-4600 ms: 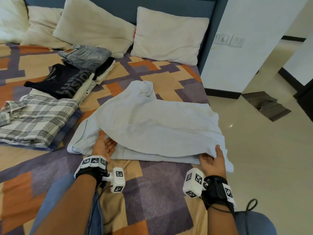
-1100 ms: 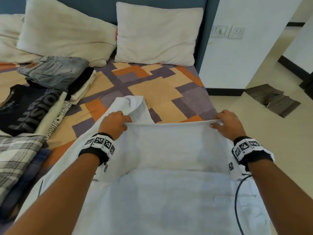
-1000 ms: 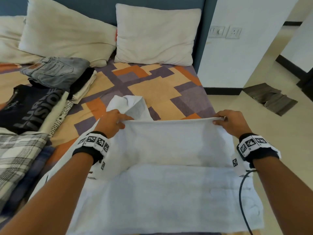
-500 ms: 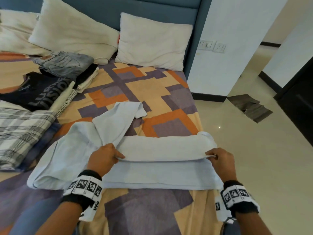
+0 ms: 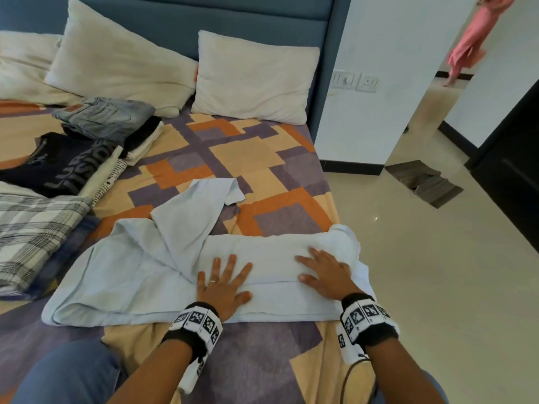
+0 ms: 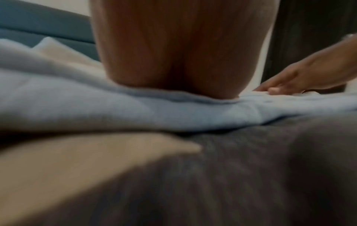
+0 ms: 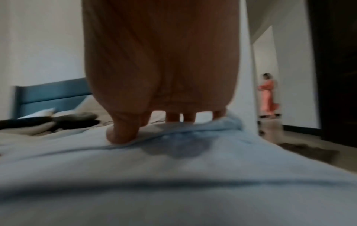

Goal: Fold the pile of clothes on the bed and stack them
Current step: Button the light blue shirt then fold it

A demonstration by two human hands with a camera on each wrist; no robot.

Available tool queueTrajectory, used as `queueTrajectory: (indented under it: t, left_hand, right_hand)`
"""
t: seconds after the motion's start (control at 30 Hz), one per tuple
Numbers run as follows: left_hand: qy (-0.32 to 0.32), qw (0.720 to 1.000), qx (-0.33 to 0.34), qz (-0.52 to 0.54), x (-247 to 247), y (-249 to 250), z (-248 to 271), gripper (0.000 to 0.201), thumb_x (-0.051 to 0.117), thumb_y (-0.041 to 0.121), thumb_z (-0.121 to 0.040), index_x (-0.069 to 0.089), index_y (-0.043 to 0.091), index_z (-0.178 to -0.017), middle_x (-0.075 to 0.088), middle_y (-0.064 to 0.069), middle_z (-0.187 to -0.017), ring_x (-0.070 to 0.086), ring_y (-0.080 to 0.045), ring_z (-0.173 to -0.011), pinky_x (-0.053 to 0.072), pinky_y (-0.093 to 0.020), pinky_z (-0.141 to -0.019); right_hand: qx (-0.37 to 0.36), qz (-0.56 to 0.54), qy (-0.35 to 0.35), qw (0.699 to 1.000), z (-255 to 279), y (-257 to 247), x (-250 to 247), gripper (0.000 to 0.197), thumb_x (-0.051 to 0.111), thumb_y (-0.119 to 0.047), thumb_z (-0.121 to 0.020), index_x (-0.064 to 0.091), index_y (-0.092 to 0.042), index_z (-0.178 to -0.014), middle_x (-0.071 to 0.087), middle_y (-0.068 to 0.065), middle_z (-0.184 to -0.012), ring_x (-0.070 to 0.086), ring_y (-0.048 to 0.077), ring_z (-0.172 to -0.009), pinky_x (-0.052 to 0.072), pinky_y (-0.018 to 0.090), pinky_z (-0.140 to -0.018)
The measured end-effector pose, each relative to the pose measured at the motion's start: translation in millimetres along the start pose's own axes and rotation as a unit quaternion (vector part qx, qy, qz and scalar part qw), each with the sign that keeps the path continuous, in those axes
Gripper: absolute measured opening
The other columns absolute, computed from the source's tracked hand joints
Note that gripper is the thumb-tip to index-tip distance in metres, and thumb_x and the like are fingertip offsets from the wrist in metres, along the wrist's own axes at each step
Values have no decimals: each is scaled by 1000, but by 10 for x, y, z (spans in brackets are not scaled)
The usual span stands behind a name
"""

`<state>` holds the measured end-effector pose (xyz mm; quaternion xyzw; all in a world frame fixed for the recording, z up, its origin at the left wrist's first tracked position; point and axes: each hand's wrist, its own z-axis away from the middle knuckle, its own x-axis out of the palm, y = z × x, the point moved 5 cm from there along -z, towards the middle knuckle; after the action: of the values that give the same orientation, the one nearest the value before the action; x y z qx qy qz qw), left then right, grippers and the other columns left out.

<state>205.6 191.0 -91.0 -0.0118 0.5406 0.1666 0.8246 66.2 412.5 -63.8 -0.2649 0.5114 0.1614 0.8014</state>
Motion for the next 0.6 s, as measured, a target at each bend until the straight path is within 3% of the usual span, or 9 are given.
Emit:
queueTrajectory:
  t: [0.07,0.13,0.2,0.27,0.33,0.43,0.5,0.53,0.6]
  left_hand:
    - [-41,999,-15,-4,29,-10,-47,89,-5,89,-63,-18,54,-144,-35,11,-153,-21,-30,-147,-2,-62,-113]
    - [-63,998,-22,8,-97,13,-98,72,11,79,-85,-2,50,-150,-13,6,-162,-7,-33,-149,8,-61,-112]
    - [9,999,-26,27,-369,102,-169,47,30,47,-101,33,35,-146,29,-3,-155,31,-33,-140,31,-50,-107]
    - [114,991,-36,65,-580,174,-247,38,40,31,-100,49,24,-137,47,-6,-143,47,-29,-128,41,-41,-101]
    - [106,991,-23,76,-564,201,-362,54,47,36,-98,31,27,-149,21,-4,-159,22,-29,-145,28,-47,-112]
    - [-15,997,-6,77,-352,126,-482,83,41,65,-91,-7,40,-153,-26,3,-159,-18,-25,-148,-2,-59,-116]
    - [-47,995,4,92,-267,74,-496,114,23,98,-58,-19,43,-148,-37,6,-154,-26,-22,-145,-12,-58,-113]
    - [-53,994,8,92,-251,79,-475,130,12,106,-37,-24,44,-146,-40,6,-152,-29,-21,-144,-15,-58,-112]
    - [-47,996,10,77,-222,101,-461,139,-3,106,-20,-30,45,-142,-45,5,-149,-32,-22,-143,-16,-59,-111]
  right_hand:
    - [71,-45,41,996,-14,226,-71,33,36,-53,-99,49,-61,-128,43,-6,-150,34,22,-140,28,56,-108]
    - [143,-33,184,972,-28,329,-308,28,43,-37,-101,69,-34,-112,65,-1,-122,53,26,-119,39,47,-98]
    - [95,-31,272,957,-125,246,-466,20,55,-19,-98,72,-11,-106,70,12,-107,61,34,-105,45,41,-89]
    - [-4,-104,245,964,-294,97,-493,22,62,-11,-94,68,-4,-114,68,15,-116,59,34,-112,41,38,-97]
    - [-56,-116,158,979,-481,-15,-459,37,63,-15,-94,58,-5,-129,59,13,-132,50,30,-126,31,33,-106]
    - [-80,-41,74,993,-731,-73,-422,51,61,-34,-95,48,-14,-140,50,6,-142,42,26,-133,26,36,-109]
    - [-62,-1,30,998,-822,-4,-403,54,60,-46,-92,48,-20,-138,52,1,-137,43,23,-130,28,42,-106]
    - [-43,12,15,999,-849,55,-425,53,60,-50,-92,50,-20,-134,55,1,-132,47,23,-126,30,42,-102]
    - [-21,41,-13,999,-853,180,-482,52,57,-57,-91,55,-19,-125,61,3,-123,54,26,-117,34,40,-95]
